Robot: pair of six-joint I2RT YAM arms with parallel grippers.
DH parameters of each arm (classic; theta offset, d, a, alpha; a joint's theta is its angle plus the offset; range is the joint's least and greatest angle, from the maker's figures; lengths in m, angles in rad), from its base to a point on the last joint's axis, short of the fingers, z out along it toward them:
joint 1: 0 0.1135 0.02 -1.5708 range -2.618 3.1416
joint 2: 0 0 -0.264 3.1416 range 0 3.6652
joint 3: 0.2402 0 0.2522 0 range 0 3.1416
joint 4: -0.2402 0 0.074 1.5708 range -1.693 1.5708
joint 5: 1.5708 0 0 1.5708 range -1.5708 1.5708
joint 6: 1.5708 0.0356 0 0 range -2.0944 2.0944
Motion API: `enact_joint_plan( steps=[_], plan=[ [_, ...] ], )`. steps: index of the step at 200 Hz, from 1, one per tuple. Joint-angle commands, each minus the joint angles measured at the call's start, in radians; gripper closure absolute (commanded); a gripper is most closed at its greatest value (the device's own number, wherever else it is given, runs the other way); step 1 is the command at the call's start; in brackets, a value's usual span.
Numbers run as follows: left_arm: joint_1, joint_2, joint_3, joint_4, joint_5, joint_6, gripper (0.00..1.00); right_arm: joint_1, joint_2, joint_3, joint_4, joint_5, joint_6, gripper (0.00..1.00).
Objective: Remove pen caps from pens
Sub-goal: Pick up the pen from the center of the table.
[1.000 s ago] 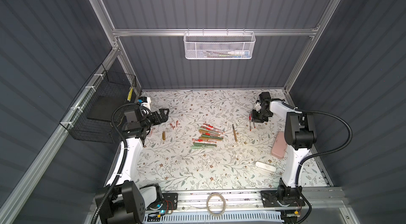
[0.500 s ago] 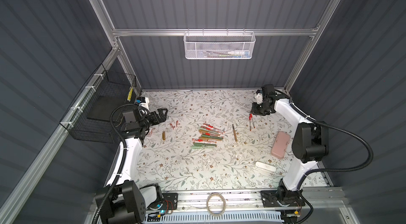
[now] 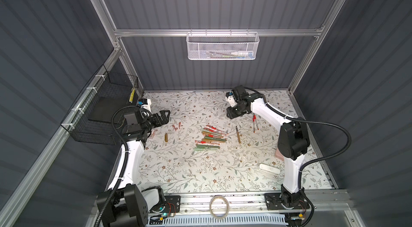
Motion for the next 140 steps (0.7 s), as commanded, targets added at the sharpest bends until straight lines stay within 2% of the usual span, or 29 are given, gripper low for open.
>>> enact_joint_plan(
  steps=[1, 78, 140],
  plan=[
    [0.009, -0.016, 0.003, -0.008, 0.015, 0.018, 0.0, 0.038, 0.041, 0.042, -0.038, 0.005, -0.024, 0.53],
    [0.013, -0.017, -0.009, 0.013, 0.027, 0.008, 0.0, 0.102, 0.232, 0.185, -0.097, -0.012, -0.019, 0.59],
    [0.023, -0.008, 0.005, -0.004, 0.026, 0.0, 0.0, 0.12, 0.279, 0.17, -0.08, -0.025, -0.018, 0.63]
  ],
)
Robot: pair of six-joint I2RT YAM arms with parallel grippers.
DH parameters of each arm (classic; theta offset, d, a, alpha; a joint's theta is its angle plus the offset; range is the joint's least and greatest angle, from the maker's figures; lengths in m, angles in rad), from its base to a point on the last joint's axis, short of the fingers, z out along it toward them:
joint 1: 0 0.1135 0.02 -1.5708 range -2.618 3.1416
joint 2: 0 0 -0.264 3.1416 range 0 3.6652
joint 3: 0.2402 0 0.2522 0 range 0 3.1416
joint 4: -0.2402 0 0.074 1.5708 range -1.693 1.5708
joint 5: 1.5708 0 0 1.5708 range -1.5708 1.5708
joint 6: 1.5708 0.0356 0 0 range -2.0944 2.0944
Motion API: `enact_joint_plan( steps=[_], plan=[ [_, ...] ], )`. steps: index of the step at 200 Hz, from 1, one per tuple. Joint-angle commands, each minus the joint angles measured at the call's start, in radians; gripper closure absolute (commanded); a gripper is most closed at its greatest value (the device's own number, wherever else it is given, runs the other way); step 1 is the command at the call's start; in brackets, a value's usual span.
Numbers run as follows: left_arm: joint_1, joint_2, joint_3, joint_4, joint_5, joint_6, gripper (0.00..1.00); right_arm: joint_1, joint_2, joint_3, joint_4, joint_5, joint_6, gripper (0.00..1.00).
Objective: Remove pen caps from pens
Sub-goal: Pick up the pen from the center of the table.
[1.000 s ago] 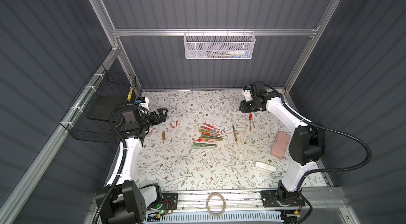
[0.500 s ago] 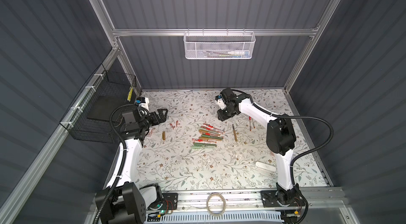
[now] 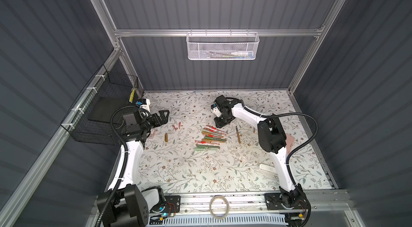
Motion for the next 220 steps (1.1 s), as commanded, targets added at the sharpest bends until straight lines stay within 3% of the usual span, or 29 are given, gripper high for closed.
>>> enact_joint_plan(
  steps=[1, 79, 120, 220],
  plan=[
    [0.01, -0.008, 0.006, -0.005, 0.018, 0.001, 0.0, 0.012, 0.005, 0.008, -0.023, -0.018, 0.004, 0.63],
    [0.014, -0.009, -0.01, 0.017, 0.022, -0.006, 0.0, 0.015, -0.028, -0.03, -0.01, 0.021, -0.017, 0.63],
    [0.018, -0.004, -0.006, 0.018, 0.019, -0.007, 0.0, 0.017, -0.088, -0.065, 0.012, -0.049, -0.008, 0.62],
    [0.022, -0.001, -0.006, 0.015, 0.018, -0.007, 0.0, 0.027, -0.047, -0.1, 0.011, -0.024, -0.036, 0.62]
  ],
)
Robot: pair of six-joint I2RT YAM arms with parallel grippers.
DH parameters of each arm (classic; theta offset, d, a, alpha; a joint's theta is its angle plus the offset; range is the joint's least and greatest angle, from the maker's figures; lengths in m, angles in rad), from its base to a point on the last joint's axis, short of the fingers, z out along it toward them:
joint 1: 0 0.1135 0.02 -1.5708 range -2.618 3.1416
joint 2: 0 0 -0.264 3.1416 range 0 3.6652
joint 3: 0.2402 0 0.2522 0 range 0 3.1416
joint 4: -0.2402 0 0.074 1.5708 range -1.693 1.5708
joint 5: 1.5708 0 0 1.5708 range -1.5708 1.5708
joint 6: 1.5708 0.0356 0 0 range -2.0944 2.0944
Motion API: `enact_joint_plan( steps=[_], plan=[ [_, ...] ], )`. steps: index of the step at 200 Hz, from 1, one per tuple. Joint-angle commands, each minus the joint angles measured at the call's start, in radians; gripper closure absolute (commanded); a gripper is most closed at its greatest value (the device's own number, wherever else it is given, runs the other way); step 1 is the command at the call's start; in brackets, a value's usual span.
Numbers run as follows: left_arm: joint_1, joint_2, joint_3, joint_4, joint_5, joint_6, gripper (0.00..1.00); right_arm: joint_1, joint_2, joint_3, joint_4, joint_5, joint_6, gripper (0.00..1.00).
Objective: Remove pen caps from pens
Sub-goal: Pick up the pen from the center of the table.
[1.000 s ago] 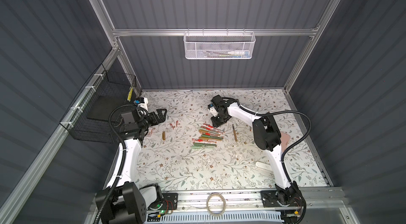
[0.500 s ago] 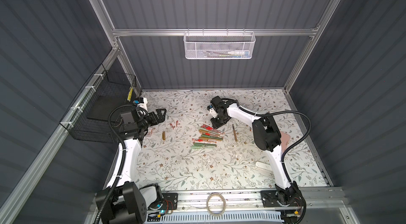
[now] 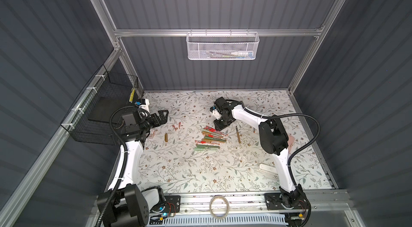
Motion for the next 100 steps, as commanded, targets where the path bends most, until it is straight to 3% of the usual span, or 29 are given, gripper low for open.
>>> enact_joint_plan(
  steps=[1, 100],
  plan=[
    [0.009, -0.001, -0.007, 0.016, 0.018, -0.007, 0.0, 0.005, 0.018, -0.02, -0.005, 0.01, -0.023, 0.63],
    [0.016, 0.008, 0.001, 0.01, 0.023, -0.014, 0.0, 0.005, 0.058, -0.011, -0.012, 0.072, -0.042, 0.65]
  ],
)
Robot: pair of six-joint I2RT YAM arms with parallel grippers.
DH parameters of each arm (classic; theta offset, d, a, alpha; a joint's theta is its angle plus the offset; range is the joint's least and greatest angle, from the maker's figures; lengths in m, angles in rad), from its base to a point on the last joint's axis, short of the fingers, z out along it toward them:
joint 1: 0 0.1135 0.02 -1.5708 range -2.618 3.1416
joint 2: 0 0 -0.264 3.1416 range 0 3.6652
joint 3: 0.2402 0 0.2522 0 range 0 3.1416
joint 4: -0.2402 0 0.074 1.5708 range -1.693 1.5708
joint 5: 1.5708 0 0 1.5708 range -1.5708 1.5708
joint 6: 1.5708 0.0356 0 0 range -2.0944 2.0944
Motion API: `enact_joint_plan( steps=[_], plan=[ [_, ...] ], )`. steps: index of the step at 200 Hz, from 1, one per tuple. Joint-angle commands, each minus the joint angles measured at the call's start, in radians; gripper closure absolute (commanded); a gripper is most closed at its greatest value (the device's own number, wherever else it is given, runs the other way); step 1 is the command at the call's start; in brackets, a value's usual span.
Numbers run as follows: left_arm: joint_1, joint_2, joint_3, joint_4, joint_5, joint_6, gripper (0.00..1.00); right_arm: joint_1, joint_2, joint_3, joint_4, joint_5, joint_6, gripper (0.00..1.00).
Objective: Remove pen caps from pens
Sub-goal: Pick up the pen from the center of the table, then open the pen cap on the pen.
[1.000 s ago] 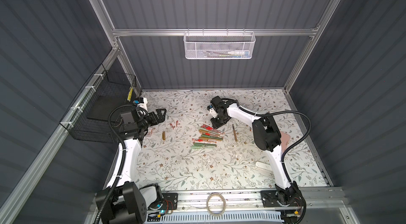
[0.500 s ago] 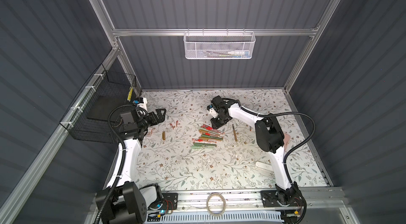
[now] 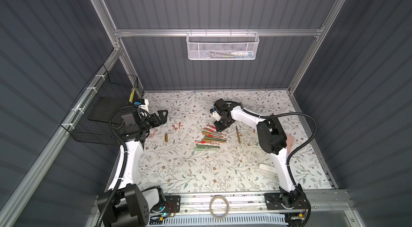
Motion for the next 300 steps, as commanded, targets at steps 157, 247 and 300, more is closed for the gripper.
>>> enact_joint_plan(
  steps=[157, 247, 300],
  plan=[
    [0.02, -0.004, -0.021, 0.064, 0.111, -0.054, 0.0, -0.038, -0.137, -0.127, 0.111, 0.207, -0.05, 1.0],
    [-0.006, 0.003, -0.062, 0.203, 0.298, -0.183, 0.0, -0.037, -0.482, -0.364, 0.283, -0.035, 0.167, 1.0],
    [-0.036, 0.054, -0.098, 0.458, 0.479, -0.388, 0.01, 0.079, -0.649, -0.575, 0.569, -0.131, 0.34, 1.0]
  ],
)
